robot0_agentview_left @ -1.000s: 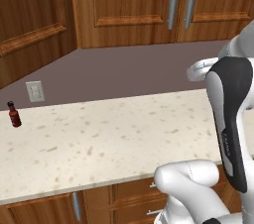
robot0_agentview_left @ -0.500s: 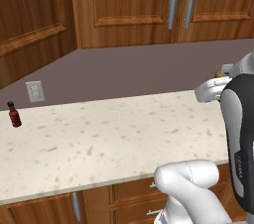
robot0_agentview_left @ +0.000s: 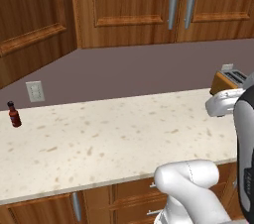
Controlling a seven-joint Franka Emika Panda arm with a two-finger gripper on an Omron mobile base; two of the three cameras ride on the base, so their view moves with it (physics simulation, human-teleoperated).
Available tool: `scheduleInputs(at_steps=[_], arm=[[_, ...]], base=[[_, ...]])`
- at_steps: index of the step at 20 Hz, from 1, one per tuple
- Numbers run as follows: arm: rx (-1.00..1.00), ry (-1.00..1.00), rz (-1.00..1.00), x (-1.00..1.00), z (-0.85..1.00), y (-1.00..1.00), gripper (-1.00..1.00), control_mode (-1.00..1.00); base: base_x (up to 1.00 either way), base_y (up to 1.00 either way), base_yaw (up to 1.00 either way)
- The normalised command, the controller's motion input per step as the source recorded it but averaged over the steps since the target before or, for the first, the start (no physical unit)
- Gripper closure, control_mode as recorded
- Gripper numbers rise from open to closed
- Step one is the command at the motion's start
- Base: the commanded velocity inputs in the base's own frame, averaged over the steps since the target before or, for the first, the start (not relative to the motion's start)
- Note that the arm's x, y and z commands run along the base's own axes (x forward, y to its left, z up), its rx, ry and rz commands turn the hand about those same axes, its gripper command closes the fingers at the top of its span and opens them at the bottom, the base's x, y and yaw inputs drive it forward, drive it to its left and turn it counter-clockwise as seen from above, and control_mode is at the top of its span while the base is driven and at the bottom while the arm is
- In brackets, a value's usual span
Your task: Close all open cabinet doors.
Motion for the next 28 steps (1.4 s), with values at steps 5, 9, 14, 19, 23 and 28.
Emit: scheduleInputs(at_steps=[5,9,14,19,23,28], arm=[[0.08,0.12,0.0,-0.24,0.0,0.0,-1.0,-1.0],[0.01,0.03,0.0,-0.17,0.0,0.0,-1.0,-1.0],[0.0,0.0,0.0,-0.03,0.0,0.0,-1.0,-1.0],[0.0,0.0,0.0,-0.02,0.0,0.01,-1.0,1.0],[0.0,0.0,0.0,0.0,0.0,0.0,-1.0,1.0],[0.0,0.0,0.0,0.0,0.0,0.0,-1.0,1.0]], base=[[0.0,0.0,0.0],[0.0,0.0,0.0],[0.0,0.0,0.0],[-0.08,0.13,0.0],[-0.51,0.5,0.0],[-0.58,0.96,0.0]])
